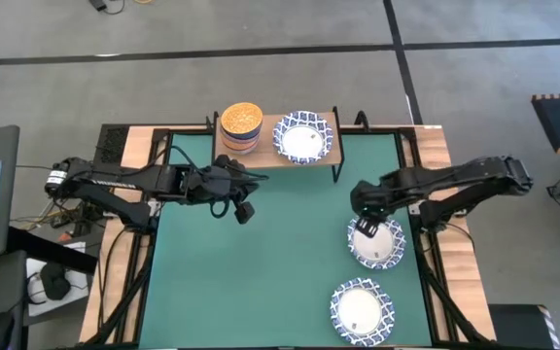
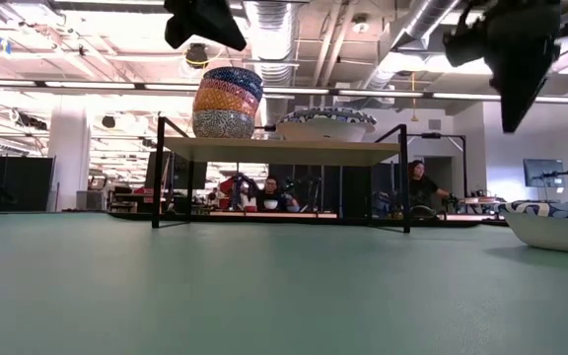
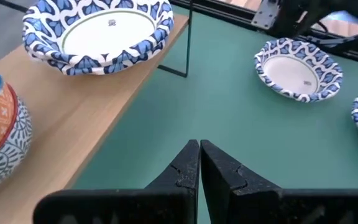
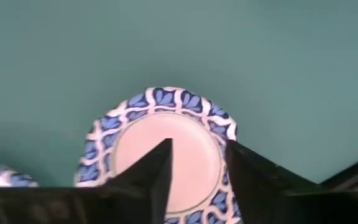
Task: Place and stack bowls onto a shelf
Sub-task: Stack the white patterned bowl on top of the white patterned bowl on the shelf
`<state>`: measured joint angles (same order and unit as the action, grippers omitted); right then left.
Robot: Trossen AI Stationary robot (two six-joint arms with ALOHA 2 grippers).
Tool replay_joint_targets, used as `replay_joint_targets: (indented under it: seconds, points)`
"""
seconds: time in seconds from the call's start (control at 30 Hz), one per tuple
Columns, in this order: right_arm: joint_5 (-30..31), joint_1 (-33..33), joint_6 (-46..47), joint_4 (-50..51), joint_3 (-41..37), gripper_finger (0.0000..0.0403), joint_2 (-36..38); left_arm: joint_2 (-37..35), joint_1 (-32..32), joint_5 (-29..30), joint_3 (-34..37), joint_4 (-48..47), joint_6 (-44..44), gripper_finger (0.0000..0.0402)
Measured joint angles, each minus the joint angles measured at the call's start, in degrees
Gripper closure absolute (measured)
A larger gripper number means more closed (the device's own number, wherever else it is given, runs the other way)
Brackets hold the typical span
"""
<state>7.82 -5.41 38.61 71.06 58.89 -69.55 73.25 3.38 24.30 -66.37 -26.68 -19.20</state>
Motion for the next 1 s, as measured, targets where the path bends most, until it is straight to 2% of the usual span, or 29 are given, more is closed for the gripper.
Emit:
replay_joint_targets:
  seconds: [0.13,0.2,0.47,0.57,0.63,0.87,0.9,1.0]
  points:
    - [-2.84,2.07,-3.76,-5.11,-5.37,0.0171,-1.69,-0.02,0.48,-0.14,0.0,0.22,-1.1,0.0401]
    - [-4.71,3.37,-5.36,-6.68,-8.78,0.0155,-2.53,-0.02,1.03,-0.61,0.0,0.15,-1.44,0.0401]
    - [-4.92,7.3,-7.62,-14.22,-19.5,0.0159,-2.81,-0.02,3.1,-0.64,0.0,0.08,-3.87,0.0401]
    - [-4.68,8.42,-7.42,-14.63,-21.07,0.0185,-2.79,-0.02,3.1,-0.64,0.0,0.12,-4.14,0.0401]
    - [-4.0,8.78,-6.11,-14.62,-21.16,0.0216,-2.81,-0.02,3.1,-0.61,0.0,0.2,-4.48,0.0401]
    - [-5.21,7.36,-4.75,-14.96,-21.14,0.037,-2.29,-0.02,3.1,-0.61,0.02,0.34,-4.19,0.0401]
    - [-5.68,6.97,-4.26,-15.1,-21.07,0.0381,-2.24,-0.02,3.06,-0.58,0.02,0.48,-4.09,0.0401]
    - [-6.26,5.21,-1.12,-14.46,-20.78,0.0379,-2.26,-0.02,3.02,-0.57,0.02,0.63,-4.0,0.0401]
